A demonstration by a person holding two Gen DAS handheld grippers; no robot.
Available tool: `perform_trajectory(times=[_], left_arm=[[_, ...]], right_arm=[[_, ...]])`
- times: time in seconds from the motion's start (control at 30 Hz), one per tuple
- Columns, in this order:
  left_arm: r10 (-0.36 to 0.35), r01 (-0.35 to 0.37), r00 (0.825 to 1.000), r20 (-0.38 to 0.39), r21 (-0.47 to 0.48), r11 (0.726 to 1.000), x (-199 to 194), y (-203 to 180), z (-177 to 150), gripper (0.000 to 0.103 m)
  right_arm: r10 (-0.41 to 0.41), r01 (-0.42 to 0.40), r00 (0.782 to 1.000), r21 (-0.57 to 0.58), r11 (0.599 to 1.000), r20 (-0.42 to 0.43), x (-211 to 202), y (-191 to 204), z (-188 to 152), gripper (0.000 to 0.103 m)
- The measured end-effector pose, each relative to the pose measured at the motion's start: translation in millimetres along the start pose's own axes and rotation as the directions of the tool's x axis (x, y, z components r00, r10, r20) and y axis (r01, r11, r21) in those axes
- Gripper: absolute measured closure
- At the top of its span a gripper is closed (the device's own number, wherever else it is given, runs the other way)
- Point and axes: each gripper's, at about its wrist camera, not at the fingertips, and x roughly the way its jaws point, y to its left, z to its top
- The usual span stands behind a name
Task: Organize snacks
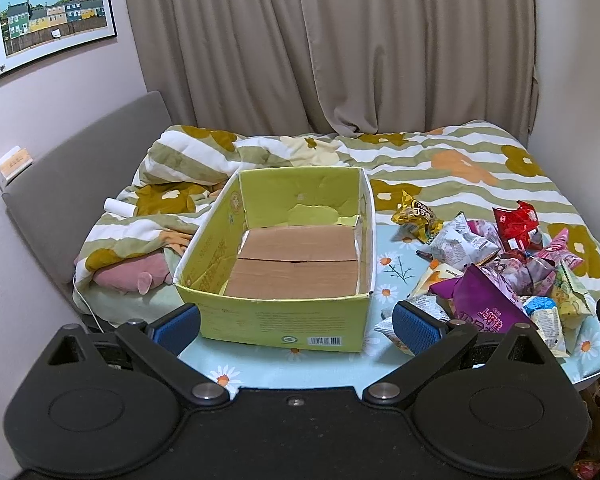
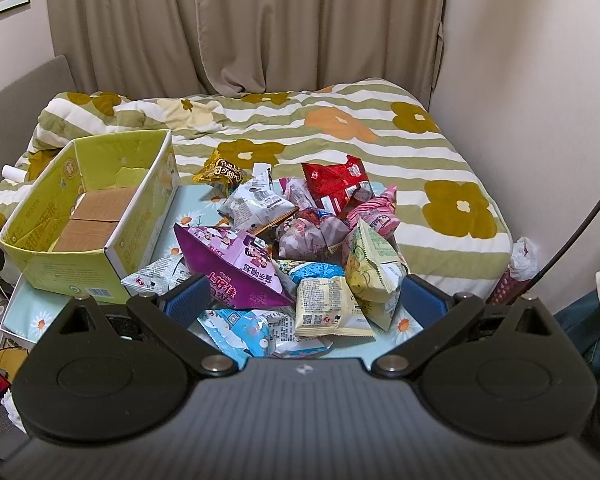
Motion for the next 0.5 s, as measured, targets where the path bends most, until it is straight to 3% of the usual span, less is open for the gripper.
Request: perform_trajectory(times=[0.5], left_arm=[[-0.012,0.012,1.0,0.001,0.001,1.0,-1.4,3.1,-0.4,0.0]], right_arm=[[0.002,-0.002,1.0,0.0,1.0,-0.004,-0.7,3.0,-3.2,0.0]])
